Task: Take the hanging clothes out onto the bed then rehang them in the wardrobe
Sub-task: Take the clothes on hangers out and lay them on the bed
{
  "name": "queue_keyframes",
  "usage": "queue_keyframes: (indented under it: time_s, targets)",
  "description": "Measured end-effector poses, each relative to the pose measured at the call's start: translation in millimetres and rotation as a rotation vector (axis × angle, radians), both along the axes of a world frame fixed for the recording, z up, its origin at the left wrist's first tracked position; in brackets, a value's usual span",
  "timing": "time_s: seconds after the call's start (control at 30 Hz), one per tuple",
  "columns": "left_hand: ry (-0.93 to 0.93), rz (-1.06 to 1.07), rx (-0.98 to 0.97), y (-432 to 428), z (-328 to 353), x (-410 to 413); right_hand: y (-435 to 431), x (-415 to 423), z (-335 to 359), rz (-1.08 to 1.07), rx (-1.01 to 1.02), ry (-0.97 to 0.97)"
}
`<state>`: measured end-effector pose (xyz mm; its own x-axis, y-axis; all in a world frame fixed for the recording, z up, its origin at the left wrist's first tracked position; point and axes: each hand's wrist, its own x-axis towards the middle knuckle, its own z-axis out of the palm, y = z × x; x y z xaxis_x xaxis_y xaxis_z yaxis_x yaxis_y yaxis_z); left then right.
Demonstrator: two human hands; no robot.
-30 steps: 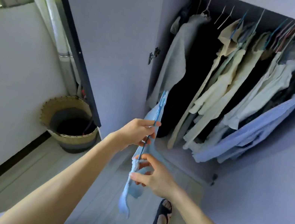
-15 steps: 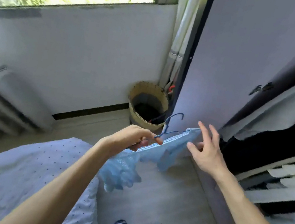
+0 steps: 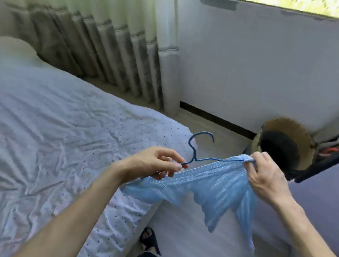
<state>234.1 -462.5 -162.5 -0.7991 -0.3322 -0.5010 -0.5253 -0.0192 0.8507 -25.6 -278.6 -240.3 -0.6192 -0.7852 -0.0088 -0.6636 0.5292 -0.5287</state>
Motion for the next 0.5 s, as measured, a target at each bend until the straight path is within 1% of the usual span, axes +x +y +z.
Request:
queue_keyframes:
  time_s: [0.1, 0.17, 0.23, 0.3, 0.4, 0.5]
  targets:
    - [-0.042, 0.186, -0.102, -8.2, -5.0, 56.7, -44.8, 23.7, 4.2, 0.152, 0.073, 0.021]
    - [-0.101, 0.225, -0.169, -6.8, -10.3, 94.1, -74.3, 43.6, 8.3, 0.244, 0.124, 0.009]
    - [-0.135, 0.287, -0.137, 3.0, -14.1, 130.4, -101.6, 66.8, 13.2, 0.343, 0.226, -0.012]
    - [-0.120, 0.374, -0.106, 14.7, -12.1, 163.1, -125.7, 91.2, 18.6, 0.468, 0.356, -0.026]
    - [-0.062, 0.537, -0.142, 24.5, -7.9, 208.0, -157.9, 133.3, 30.4, 0.623, 0.501, -0.079]
    - [0.010, 0.710, -0.163, 29.4, -2.4, 242.9, -183.2, 174.2, 37.8, 0.729, 0.515, -0.059]
